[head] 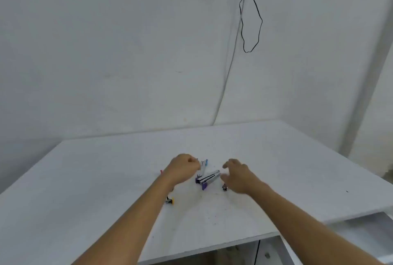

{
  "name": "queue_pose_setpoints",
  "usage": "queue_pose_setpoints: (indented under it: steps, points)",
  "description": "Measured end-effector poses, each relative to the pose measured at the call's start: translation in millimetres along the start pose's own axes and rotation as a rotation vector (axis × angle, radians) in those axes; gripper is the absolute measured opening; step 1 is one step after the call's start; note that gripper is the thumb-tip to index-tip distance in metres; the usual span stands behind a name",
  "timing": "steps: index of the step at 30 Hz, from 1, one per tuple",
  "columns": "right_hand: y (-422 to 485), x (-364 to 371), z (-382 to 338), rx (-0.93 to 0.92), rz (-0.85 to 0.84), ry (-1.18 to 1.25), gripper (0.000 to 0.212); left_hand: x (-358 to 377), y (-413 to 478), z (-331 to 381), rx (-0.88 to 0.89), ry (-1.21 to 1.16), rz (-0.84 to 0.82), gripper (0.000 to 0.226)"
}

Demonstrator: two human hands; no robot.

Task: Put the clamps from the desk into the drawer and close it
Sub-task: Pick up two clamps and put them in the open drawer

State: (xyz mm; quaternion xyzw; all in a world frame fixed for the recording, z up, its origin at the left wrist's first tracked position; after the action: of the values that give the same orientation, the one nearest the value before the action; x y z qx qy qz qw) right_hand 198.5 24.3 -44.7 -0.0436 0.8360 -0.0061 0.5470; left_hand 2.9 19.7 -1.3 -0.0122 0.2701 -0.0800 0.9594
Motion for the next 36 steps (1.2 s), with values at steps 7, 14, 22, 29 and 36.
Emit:
queue_pose_setpoints:
  steps: [7, 14, 22, 29, 36]
  points:
    - [-33, 30, 33, -0.129, 0.187, -0.169, 0.024, 67, 7, -3, 0.058, 0.207, -0.023, 0.043]
    - [-57, 12, 70, -0.017, 0.277, -0.054, 0.047, 104, 15, -20, 0.130, 0.889, 0.073, 0.060]
    - [-79, -10, 101, 0.134, -0.049, -0.076, 0.040, 144, 0, -11, 0.292, 0.830, 0.161, 0.035]
    - [-125, -32, 139, 0.280, -0.167, 0.967, 0.037, 169, -21, 22, 0.073, 0.435, -0.240, 0.025]
    - [-184, -59, 214, 0.233, -0.338, 0.902, 0.042, 208, -76, 54, -0.088, -0.108, -0.768, 0.016]
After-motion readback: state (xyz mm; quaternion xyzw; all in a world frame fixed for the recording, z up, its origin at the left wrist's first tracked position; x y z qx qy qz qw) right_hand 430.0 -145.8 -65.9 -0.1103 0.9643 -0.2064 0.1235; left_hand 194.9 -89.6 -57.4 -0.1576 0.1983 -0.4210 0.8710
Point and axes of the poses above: each hand's wrist, its own y-axis towards the middle knuckle, its own x-axis out of the palm, z = x × y, the point moved 2 cm from there along y, towards the middle knuckle, and after that the axes turned 5 degrees about -y, right-handed, at the moved point
